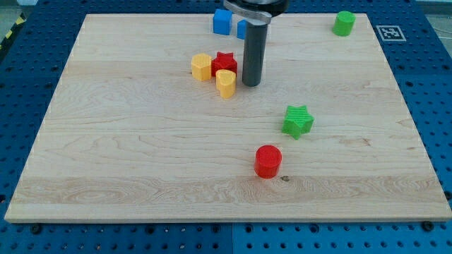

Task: Place the green star right to the yellow heart

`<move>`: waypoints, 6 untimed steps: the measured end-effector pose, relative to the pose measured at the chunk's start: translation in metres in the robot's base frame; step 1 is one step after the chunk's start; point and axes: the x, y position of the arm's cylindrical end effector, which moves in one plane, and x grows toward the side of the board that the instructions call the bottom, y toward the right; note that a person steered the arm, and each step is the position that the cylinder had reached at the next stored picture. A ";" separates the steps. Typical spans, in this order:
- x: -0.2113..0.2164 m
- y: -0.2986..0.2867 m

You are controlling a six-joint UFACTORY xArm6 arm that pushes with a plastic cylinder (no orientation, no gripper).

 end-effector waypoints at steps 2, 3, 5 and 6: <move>0.068 -0.006; 0.094 0.000; 0.120 0.064; 0.113 0.090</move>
